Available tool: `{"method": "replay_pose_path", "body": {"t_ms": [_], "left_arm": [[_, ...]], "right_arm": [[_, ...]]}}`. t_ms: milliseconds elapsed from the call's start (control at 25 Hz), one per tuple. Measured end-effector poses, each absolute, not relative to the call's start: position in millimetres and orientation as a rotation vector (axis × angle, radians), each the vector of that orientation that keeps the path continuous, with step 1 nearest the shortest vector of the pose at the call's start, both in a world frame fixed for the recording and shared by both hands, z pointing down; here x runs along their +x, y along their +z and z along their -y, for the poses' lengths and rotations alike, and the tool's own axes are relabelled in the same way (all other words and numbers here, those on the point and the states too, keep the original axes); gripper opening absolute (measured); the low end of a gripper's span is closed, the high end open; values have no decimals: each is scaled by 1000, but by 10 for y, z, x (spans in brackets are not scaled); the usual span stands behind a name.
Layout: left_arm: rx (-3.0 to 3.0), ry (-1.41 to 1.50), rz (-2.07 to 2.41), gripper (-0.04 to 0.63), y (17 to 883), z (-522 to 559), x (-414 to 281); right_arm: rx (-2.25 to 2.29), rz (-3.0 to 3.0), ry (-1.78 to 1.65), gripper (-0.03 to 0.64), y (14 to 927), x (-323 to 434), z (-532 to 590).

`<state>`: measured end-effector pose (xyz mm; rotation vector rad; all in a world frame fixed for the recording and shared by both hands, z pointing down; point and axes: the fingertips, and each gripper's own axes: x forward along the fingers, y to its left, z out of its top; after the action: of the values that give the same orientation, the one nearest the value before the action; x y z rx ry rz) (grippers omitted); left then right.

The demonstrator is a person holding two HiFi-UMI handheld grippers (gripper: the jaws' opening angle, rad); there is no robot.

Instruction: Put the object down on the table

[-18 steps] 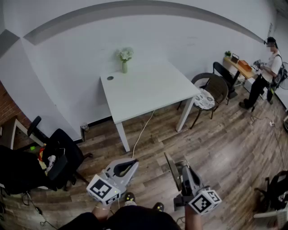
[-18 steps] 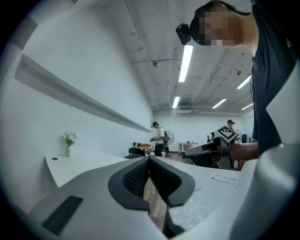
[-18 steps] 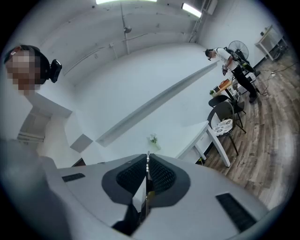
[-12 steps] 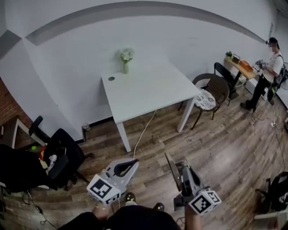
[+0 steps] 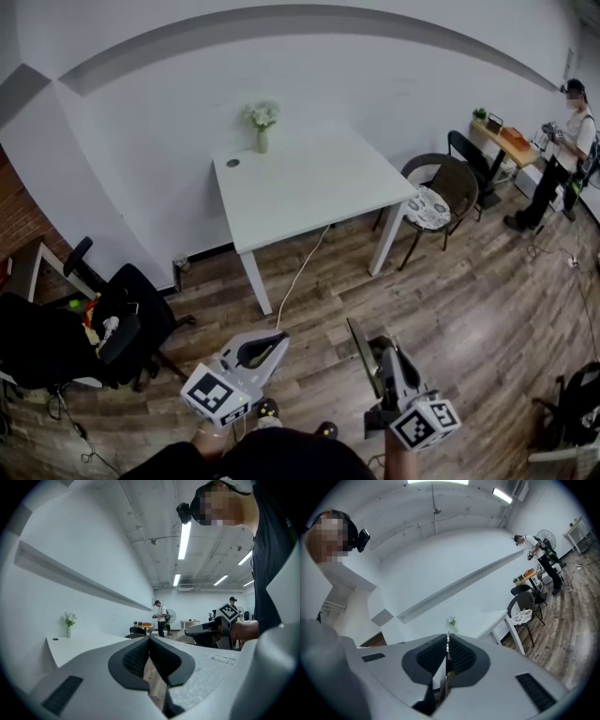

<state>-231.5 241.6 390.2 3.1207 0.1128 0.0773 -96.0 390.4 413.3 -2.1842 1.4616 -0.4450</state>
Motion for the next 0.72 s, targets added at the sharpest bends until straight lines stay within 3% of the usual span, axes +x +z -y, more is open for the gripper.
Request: {"method": "replay_pose_path", "body": {"t_ms": [720], "left_arm": [[3125,119,-3,0,3970,-3092,-2225]], "right_arm": [[-2207,-1609,-416,18,4185,-758,-4498]]}}
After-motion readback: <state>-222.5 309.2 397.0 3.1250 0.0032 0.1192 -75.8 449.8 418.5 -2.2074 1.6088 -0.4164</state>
